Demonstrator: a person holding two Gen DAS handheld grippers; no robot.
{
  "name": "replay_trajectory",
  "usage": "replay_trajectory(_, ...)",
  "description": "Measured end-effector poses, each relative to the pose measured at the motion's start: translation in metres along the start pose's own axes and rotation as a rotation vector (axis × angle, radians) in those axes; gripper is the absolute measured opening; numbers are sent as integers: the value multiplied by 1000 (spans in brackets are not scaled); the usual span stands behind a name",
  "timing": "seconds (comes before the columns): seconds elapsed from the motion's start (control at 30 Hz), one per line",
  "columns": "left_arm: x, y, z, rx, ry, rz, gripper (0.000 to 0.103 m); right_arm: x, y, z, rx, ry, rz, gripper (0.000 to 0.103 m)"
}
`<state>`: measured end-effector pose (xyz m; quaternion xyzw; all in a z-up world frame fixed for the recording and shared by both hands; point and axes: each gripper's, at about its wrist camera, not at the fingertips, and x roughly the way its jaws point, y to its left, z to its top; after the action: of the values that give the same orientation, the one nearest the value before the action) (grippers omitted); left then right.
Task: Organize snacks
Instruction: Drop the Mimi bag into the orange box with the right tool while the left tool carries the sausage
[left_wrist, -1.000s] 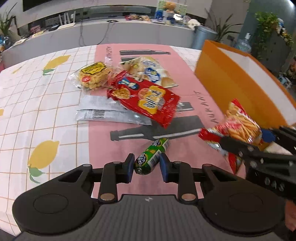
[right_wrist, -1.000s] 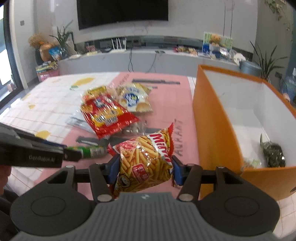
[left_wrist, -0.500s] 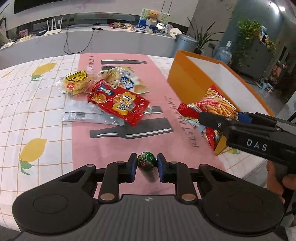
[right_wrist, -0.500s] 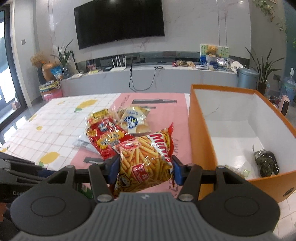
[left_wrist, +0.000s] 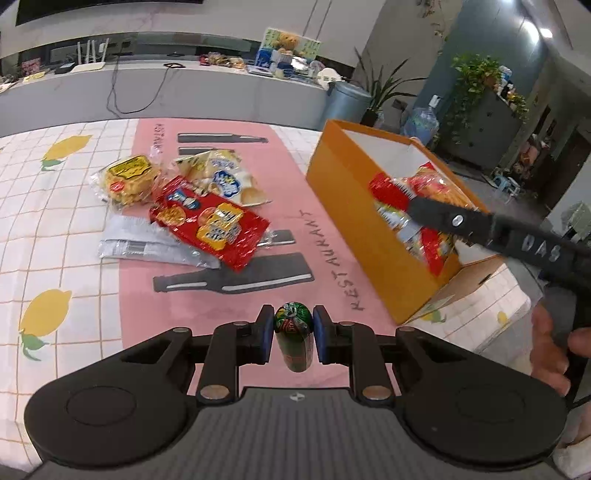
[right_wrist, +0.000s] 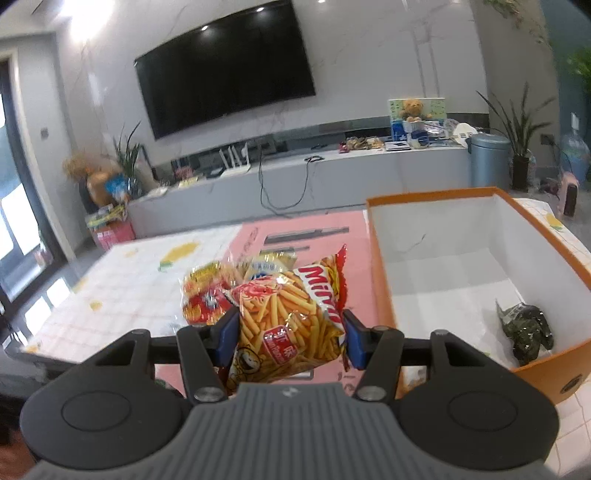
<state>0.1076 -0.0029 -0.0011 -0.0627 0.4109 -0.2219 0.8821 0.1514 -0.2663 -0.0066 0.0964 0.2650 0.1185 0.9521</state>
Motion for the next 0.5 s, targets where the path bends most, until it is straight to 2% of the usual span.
replay_trajectory(0.1, -3, -3, 4, 3, -21, -20, 24, -17, -8, 12, -12, -63, -22, 56)
replay_trajectory(0.27, -2, -8, 14, 5, -39, -21, 24, -37, -44, 34, 37, -147, -140, 56)
replay_trajectory(0.4, 1, -10, 24, 0, -51, -17, 24, -30, -84, 41, 123, -139, -250, 56)
replay_trajectory(0.5, 2, -13, 30, 1, -61, -20, 24, -13, -104, 40, 161, -95, -280, 56)
